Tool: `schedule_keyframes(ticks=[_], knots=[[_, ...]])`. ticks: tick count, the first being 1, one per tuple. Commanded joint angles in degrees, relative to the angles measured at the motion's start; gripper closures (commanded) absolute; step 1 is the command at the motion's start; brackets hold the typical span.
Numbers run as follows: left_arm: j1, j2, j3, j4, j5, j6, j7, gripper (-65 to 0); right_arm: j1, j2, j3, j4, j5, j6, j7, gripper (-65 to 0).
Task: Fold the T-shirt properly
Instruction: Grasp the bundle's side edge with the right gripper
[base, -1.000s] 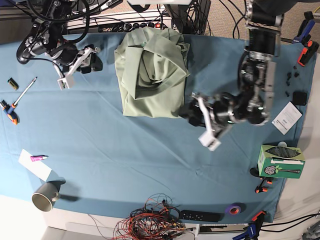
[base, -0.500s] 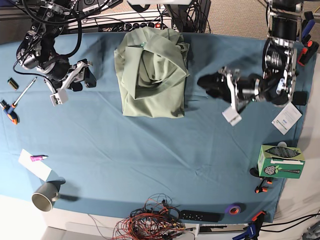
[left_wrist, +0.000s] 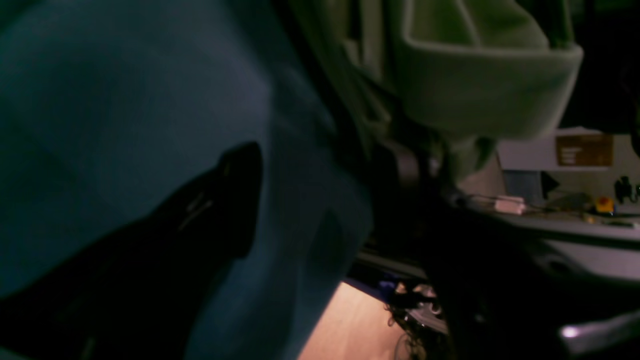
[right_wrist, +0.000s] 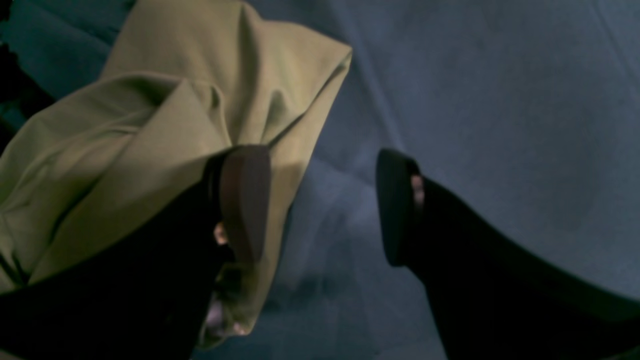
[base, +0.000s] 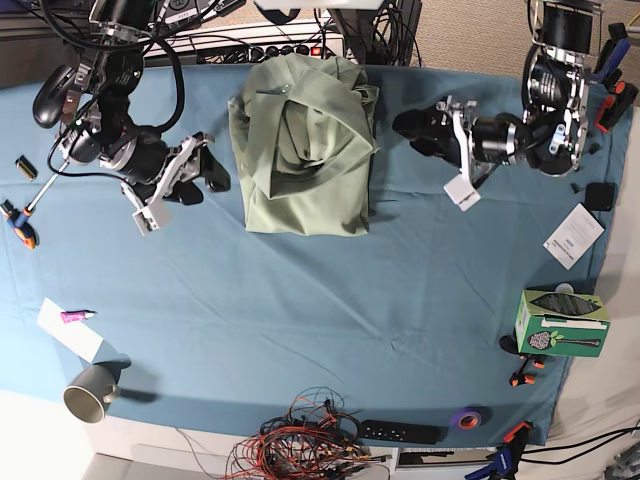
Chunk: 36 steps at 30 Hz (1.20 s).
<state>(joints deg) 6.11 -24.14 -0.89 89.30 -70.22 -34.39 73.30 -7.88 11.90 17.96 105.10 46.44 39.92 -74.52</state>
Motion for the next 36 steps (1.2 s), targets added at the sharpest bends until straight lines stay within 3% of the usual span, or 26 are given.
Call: schedule_keyframes(ticks=[1,7,12,18,27,34,36], knots=[[0.2,-0.63,-0.28,0.76,-0.13,-0.11,0.44,-35.3,1.11,0.44,0.07,0.31,1.38,0.08,1.7,-33.8],[1.01,-0.63,-0.28,0.76,-0.13,-0.22,0.33,-35.3,4.9,-1.73,-1.27,-9.01,8.37,0.08,0.39,-33.8],[0.87,-0.61,-0.28,0.76,-0.11,-0.22,0.17,-35.3,8.72,-1.77,-1.9,-16.13,18.01,0.08,-5.07,-33.8],[0.85,-0.61,-0.28,0.76,-0.11,-0.24,-0.26,-35.3,9.77,-1.75,-4.63,-21.09,27.36,0.08,-5.48,-33.8],[0.72,-0.61,-0.28,0.76,-0.11,-0.24,-0.28,-35.3,9.75,-1.73,-13.07,-21.33,27.21,0.08,-5.48,-33.7],[0.72,-0.13,-0.44,0.79,-1.88,-0.26,-0.87,-35.2,9.77,-1.7,-13.73,-21.33,27.04,0.08,-5.48,-33.7],[0.7,0.52,-0.44,0.79,-2.32,-1.86,-0.9,-35.3,9.77,-1.7,-13.73,-21.33,27.04,0.08,-5.48,-33.6]])
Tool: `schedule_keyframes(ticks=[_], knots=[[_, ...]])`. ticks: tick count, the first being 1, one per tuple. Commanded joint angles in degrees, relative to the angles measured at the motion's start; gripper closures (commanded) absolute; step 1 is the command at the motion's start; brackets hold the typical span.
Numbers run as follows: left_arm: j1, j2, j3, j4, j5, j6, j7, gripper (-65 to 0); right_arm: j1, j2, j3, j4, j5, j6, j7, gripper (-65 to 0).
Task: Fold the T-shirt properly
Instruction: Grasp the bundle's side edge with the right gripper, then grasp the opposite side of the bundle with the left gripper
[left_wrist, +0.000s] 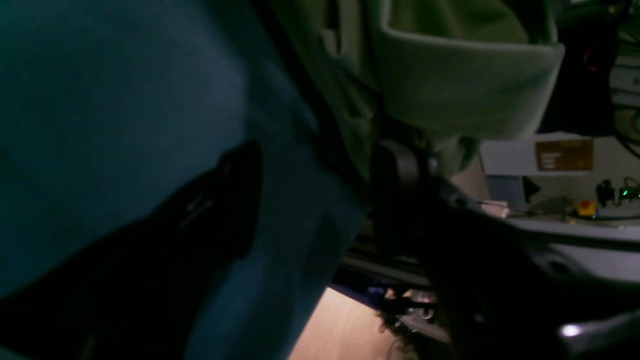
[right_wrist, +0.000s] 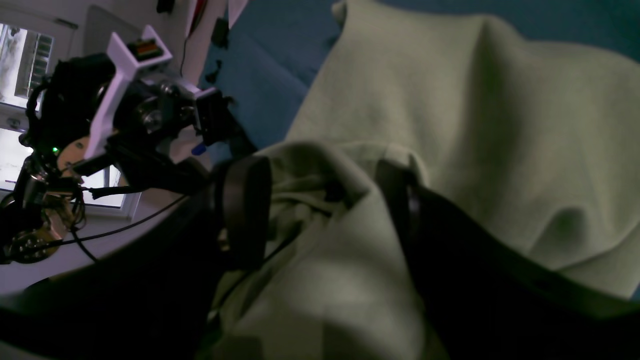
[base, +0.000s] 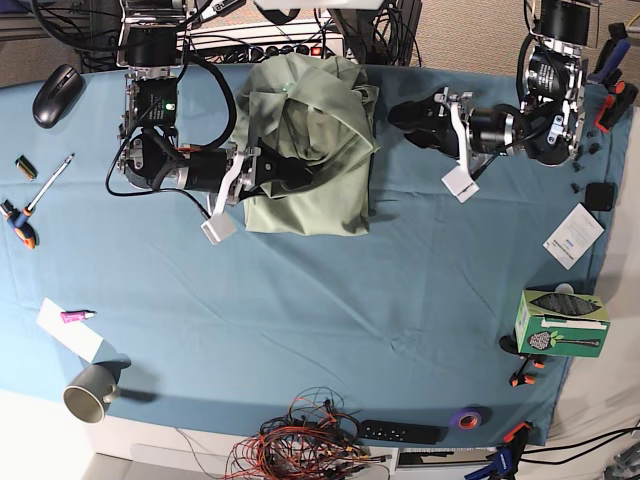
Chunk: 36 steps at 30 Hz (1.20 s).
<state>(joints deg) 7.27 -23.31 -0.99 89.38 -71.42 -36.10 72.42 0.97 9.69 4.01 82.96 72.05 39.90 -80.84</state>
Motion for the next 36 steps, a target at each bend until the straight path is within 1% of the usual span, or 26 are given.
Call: schedule_keyframes(ticks=[1,2,5,6,8,14,18,23,26,32,36], knots=[[-0.46,0.22,-0.33,0.7,-1.51,-0.35,-0.04,-35.3,0.92,0.5,0.22,0.81,1.42,0.1,0.84,-33.3],[-0.46,0.79,-0.33,0.7,-1.97,-0.74,-0.07,-35.3,0.92,0.5,0.22,0.81,1.42,0.1,0.84,-31.3],[-0.7,2.56,-0.33,0.7,-2.43,-1.51,-0.61,-37.5,0.94,0.48,0.22,0.81,1.42,0.1,0.84,-18.0],[-0.85,3.13,-0.33,0.72,-2.4,-1.49,-0.96,-37.8,0.94,0.48,0.22,0.81,1.42,0.1,0.84,-14.6],[-1.62,3.96,-0.33,0.74,-2.6,-1.49,-0.9,-37.8,0.94,0.48,0.22,0.81,1.44,0.1,0.84,-12.2],[-4.61,4.57,-0.33,0.74,-3.3,-1.49,-0.85,-37.8,0.94,0.48,0.22,0.81,1.44,0.1,0.84,-12.2],[-4.55,4.57,-0.28,0.74,-5.33,-1.49,0.0,-37.8,0.94,0.48,0.22,0.81,1.42,0.1,0.84,-12.2],[-3.93,4.94,-0.26,0.74,-5.44,-1.49,0.02,-37.8,0.94,0.46,0.22,0.81,1.42,0.1,0.84,-12.2],[-3.63,5.88,-0.26,0.76,-6.23,-1.51,0.22,-37.8,0.94,0.46,0.22,0.81,1.42,0.1,0.84,-12.2],[-3.48,9.4,-0.26,0.76,-6.38,-1.51,0.22,-37.8,0.94,0.46,0.22,0.81,1.42,0.1,0.84,-12.2],[-3.48,9.94,-0.26,0.76,-6.4,-1.51,0.22,-37.2,0.94,0.48,0.22,0.81,1.42,0.1,0.84,-12.2]])
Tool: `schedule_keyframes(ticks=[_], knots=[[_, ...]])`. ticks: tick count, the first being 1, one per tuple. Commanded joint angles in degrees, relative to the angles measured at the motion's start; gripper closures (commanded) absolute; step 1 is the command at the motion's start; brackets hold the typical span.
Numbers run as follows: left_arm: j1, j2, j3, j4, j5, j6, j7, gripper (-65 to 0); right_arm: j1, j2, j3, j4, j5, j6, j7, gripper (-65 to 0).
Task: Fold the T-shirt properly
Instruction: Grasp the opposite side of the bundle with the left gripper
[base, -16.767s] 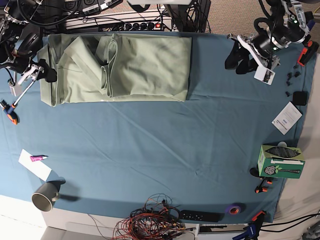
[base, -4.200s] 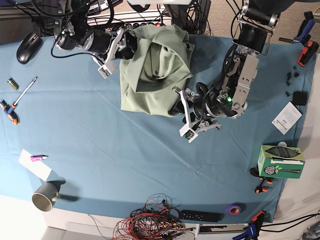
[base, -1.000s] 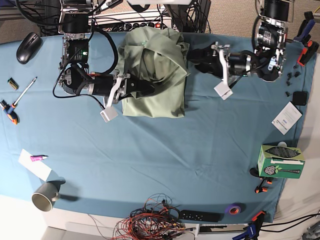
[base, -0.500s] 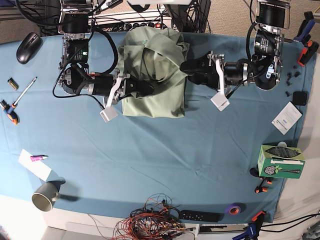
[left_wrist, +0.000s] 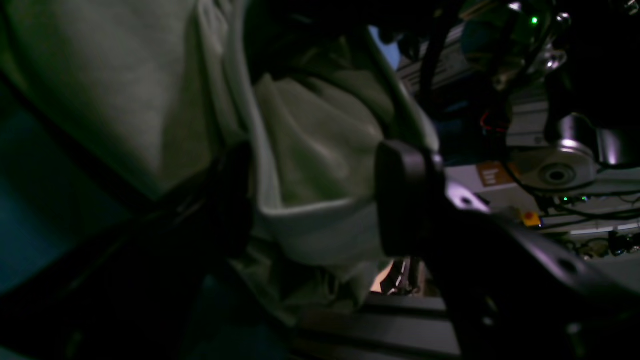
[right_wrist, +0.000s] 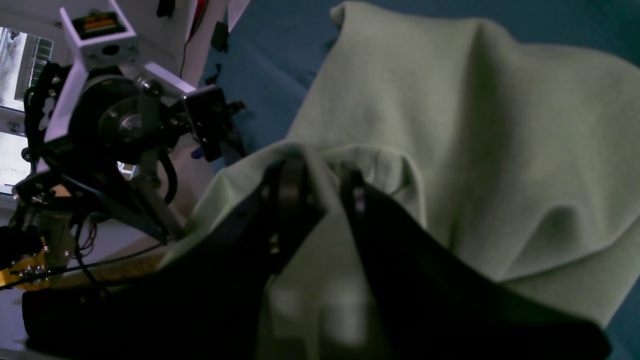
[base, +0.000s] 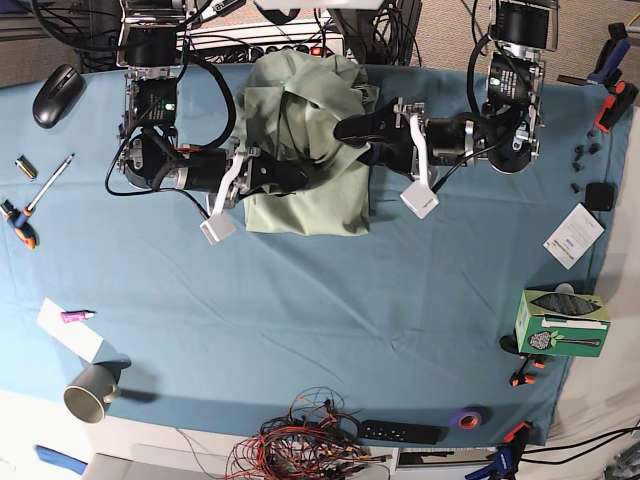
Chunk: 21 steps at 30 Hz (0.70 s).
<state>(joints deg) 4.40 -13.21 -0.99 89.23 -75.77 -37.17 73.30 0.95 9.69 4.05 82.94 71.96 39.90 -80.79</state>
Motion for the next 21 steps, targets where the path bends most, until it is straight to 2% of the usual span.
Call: schedule_keyframes(ticks=[1,4,6,12,15,17,21], knots=[[-0.61,-0.15,-0.28,0.92,-2.05,-0.46,-0.66,-35.7,0.96,0.48,0.17,0.83,1.51,0.1,0.79,-12.2],[-0.61,-0.15,-0.28,0.92,-2.05,-0.44,-0.66,-28.8,0.96,0.46,0.17,0.83,1.51,0.1,0.79,-12.2],[-0.61,-0.15,-0.28,0.92,-2.08,-0.46,-0.66,-27.4,0.96,0.48,0.17,0.83,1.51,0.1,0.79,-12.2],[-0.76,-0.81,-0.33,0.92,-2.73,-0.44,1.27,-27.5,0.96,0.48,0.17,0.83,1.51,0.1,0.79,-12.2],[-0.74,-2.6,-0.31,0.92,-6.58,-0.48,3.34,-29.7,0.96,0.48,0.17,0.83,1.51,0.1,0.79,-12.2],[-0.74,-3.93,-0.31,0.92,-9.23,-2.23,4.96,-31.8,0.96,0.48,0.17,0.83,1.51,0.1,0.79,-12.2],[-0.74,-5.75,-0.31,0.92,-9.23,-2.83,6.7,-32.2,0.96,0.46,0.17,0.83,1.53,0.1,0.79,-12.2]])
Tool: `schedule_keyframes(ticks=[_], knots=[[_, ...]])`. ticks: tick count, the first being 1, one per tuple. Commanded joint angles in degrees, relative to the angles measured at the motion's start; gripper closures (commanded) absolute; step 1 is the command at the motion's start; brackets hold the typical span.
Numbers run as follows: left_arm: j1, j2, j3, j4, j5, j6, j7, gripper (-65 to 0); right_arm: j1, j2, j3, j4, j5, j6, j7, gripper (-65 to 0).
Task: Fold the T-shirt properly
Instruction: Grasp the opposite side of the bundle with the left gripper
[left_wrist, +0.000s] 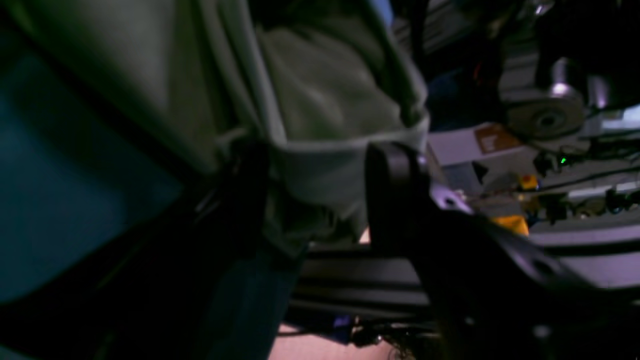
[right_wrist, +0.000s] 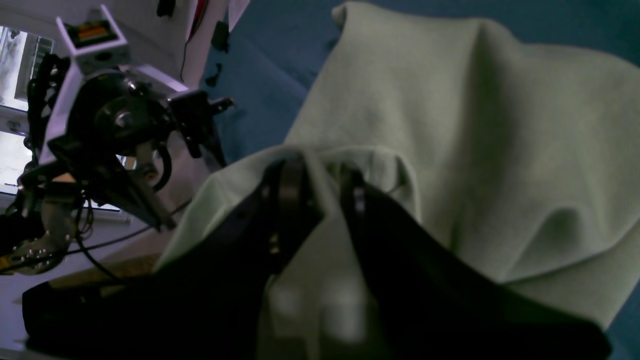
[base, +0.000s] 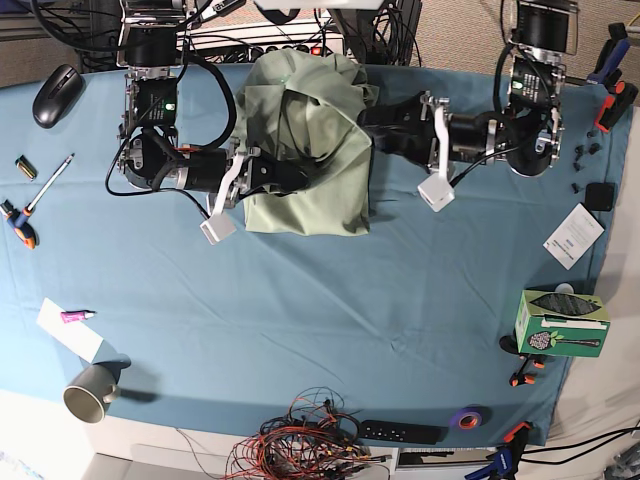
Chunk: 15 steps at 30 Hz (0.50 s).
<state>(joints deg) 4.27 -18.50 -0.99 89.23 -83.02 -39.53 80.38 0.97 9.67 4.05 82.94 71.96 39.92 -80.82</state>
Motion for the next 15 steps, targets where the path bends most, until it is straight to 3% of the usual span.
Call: schedule_keyframes(ticks=[1,15], knots=[[-0.59,-0.63,-0.31,0.92,-1.98,-0.47,-0.38,-32.2,0.94,0.5,0.17,0.83,1.51,0.08,0.82,-12.2],[-0.63,3.72,-0.26,0.92,-1.98,-0.47,-0.38,-32.2,0.94,0.5,0.17,0.83,1.51,0.08,0.82,-12.2]])
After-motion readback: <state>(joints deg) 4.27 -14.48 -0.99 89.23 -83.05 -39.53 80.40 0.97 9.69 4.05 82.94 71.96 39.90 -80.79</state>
